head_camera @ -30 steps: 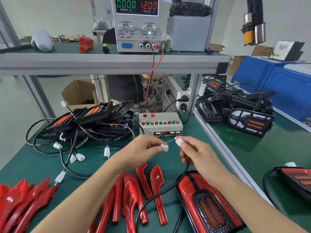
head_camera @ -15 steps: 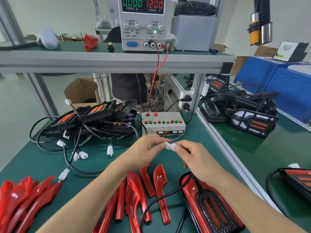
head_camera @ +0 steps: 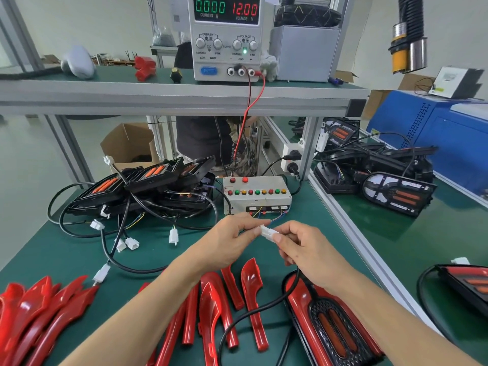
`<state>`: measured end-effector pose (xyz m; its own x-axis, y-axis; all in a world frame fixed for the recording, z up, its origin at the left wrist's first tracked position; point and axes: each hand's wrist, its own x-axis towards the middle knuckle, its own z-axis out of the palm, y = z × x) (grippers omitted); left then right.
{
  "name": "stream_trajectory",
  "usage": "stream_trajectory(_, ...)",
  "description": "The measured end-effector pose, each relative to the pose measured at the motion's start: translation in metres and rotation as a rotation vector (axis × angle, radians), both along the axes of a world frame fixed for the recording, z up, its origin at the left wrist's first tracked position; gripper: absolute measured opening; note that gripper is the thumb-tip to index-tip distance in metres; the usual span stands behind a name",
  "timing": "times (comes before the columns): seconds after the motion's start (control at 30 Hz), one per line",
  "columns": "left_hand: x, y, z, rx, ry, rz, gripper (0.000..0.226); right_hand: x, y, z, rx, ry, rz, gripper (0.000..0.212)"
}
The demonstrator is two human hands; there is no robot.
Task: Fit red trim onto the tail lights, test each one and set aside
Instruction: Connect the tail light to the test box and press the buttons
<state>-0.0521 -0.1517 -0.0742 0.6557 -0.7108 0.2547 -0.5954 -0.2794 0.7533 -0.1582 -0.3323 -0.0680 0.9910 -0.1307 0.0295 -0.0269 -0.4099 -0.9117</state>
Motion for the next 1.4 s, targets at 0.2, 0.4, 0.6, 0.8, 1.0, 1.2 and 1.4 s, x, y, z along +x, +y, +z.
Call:
stream_trajectory(0.2, -0.003, -0.002, -0.004, -0.104, 0.172, 0.007, 0.035, -0.002, -0.002, 0.004, -0.040, -0.013, -0.048, 0.014)
stream_trajectory(0.4, 0.000, -0.002, -0.005, -0.264, 0.305, 0.026, 0.015, -0.005, -0.006, 0.003, -0.025, -0.030, -0.020, 0.011)
stream_trajectory(0.6, -0.003, -0.007, -0.007, -0.277, 0.344, 0.025, 0.012, -0.006, -0.009, 0.003, -0.017, -0.031, -0.020, 0.010)
stream_trajectory(0.8, -0.004, -0.010, -0.008, -0.252, 0.315, 0.031, 0.013, -0.003, -0.011, 0.002, 0.034, -0.017, -0.013, 0.010)
stream_trajectory(1.0, -0.003, -0.012, -0.008, -0.257, 0.297, 0.058, 0.012, -0.002, -0.011, 0.000, 0.065, -0.029, -0.022, 0.010)
stream_trajectory(1.2, -0.003, -0.011, -0.012, -0.198, 0.237, 0.031, 0.012, -0.005, -0.013, -0.006, 0.047, 0.002, -0.019, 0.011)
stream_trajectory(1.4, 0.028, -0.013, -0.011, 0.003, -0.041, 0.214, 0.025, -0.004, -0.019, -0.008, -0.145, 0.022, -0.042, 0.007)
